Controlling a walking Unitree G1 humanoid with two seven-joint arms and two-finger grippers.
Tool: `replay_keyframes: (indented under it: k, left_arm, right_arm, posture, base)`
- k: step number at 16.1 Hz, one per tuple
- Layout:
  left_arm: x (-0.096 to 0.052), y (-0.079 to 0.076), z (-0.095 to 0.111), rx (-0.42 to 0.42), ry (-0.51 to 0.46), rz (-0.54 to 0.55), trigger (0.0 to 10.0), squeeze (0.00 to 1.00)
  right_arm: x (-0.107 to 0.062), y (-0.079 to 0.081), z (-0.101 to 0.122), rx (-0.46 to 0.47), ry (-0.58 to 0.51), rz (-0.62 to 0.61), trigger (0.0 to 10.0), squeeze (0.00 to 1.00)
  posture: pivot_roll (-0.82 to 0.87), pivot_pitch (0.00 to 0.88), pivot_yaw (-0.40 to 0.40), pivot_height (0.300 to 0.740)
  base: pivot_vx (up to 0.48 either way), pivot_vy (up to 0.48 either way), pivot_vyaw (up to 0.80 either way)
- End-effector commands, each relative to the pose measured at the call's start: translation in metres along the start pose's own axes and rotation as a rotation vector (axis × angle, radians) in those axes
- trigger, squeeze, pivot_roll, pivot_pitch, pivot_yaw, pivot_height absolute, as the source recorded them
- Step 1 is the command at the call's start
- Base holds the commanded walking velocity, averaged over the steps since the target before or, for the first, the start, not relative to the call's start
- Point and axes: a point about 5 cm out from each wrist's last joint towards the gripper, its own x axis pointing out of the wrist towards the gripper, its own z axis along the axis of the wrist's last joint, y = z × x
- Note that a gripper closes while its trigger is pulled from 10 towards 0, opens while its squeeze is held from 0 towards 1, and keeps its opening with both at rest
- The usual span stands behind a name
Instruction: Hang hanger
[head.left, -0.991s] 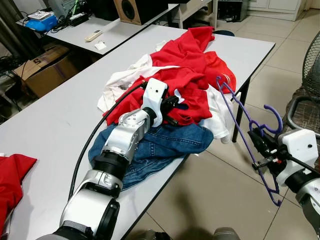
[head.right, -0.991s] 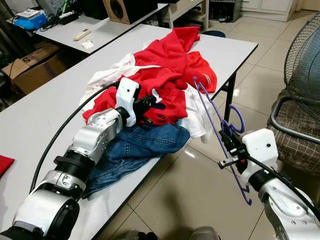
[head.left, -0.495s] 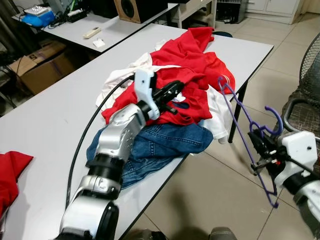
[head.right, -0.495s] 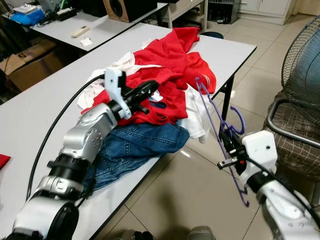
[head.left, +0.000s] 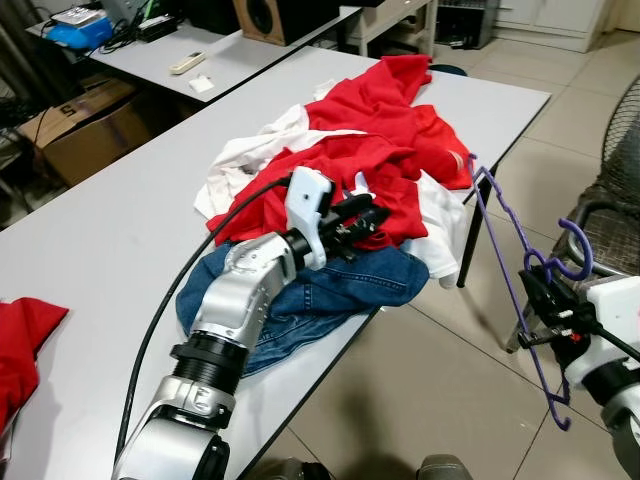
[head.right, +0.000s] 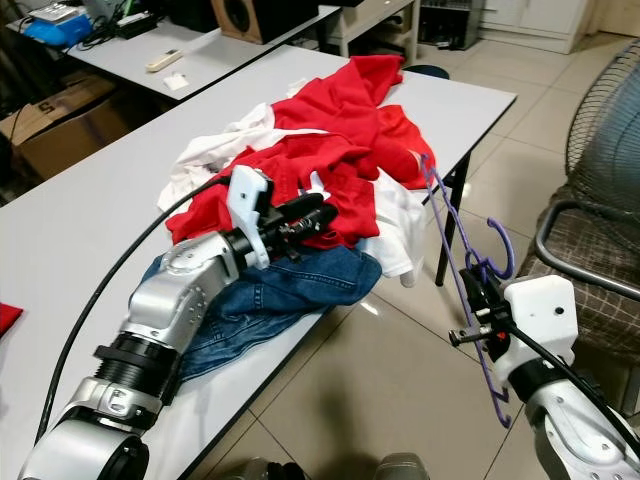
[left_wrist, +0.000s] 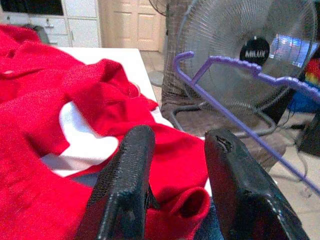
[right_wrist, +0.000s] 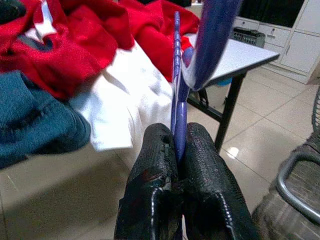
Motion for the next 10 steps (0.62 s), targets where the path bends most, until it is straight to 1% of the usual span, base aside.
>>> replay_keyframes:
  k: [1, 3, 4, 6, 7, 8, 9, 10]
  left_arm:
    - [0.001, 0.004, -0.001, 0.042, 0.025, 0.023, 10.0, 1.0]
    - [0.007, 0.001, -0.002, 0.041, 0.028, 0.029, 10.0, 1.0]
    - [0.011, -0.002, -0.006, 0.044, 0.046, 0.023, 10.0, 1.0]
    - [0.012, -0.005, -0.009, 0.04, 0.061, 0.01, 10.0, 1.0]
    - [0.014, -0.007, -0.013, 0.063, 0.086, 0.002, 10.0, 1.0]
    - [0.015, -0.009, -0.017, 0.116, 0.115, -0.006, 10.0, 1.0]
    - [0.016, -0.011, -0.02, 0.155, 0.138, -0.018, 10.0, 0.33]
    - [0.016, -0.012, -0.021, 0.167, 0.148, -0.024, 10.0, 0.33]
  right_arm:
    - [-0.001, 0.001, 0.005, -0.015, -0.009, 0.007, 10.0, 0.0]
    - [-0.004, 0.003, 0.008, -0.023, -0.007, 0.035, 10.0, 0.0]
    - [-0.006, 0.002, 0.007, -0.024, 0.0, 0.021, 10.0, 0.0]
    - [-0.007, 0.003, 0.008, -0.024, -0.003, 0.021, 10.0, 0.0]
    - [-0.008, 0.002, 0.009, -0.026, -0.003, 0.022, 10.0, 0.0]
    - [-0.008, 0.001, 0.008, -0.026, 0.001, 0.016, 10.0, 0.0]
    - [-0.008, 0.001, 0.008, -0.026, 0.002, 0.013, 10.0, 0.0]
    - [-0.007, 0.001, 0.008, -0.026, 0.002, 0.013, 10.0, 0.0]
  posture:
    - [-0.34, 0.0, 0.178, 0.74]
    - [-0.36, 0.0, 0.184, 0.74]
    - [-0.36, 0.0, 0.182, 0.74]
    - [-0.37, 0.0, 0.188, 0.74]
    - [-0.37, 0.0, 0.192, 0.74]
    - [-0.37, 0.0, 0.195, 0.74]
    - [-0.37, 0.0, 0.195, 0.74]
    - [-0.37, 0.0, 0.195, 0.74]
  base:
    - [0.0, 0.0, 0.0]
    - [0.0, 0.0, 0.0]
    - [0.0, 0.0, 0.0]
    - [0.0, 0.0, 0.0]
    - [0.0, 0.0, 0.0]
    - [0.0, 0.0, 0.0]
    - [0.0, 0.0, 0.0]
    - [0.0, 0.0, 0.0]
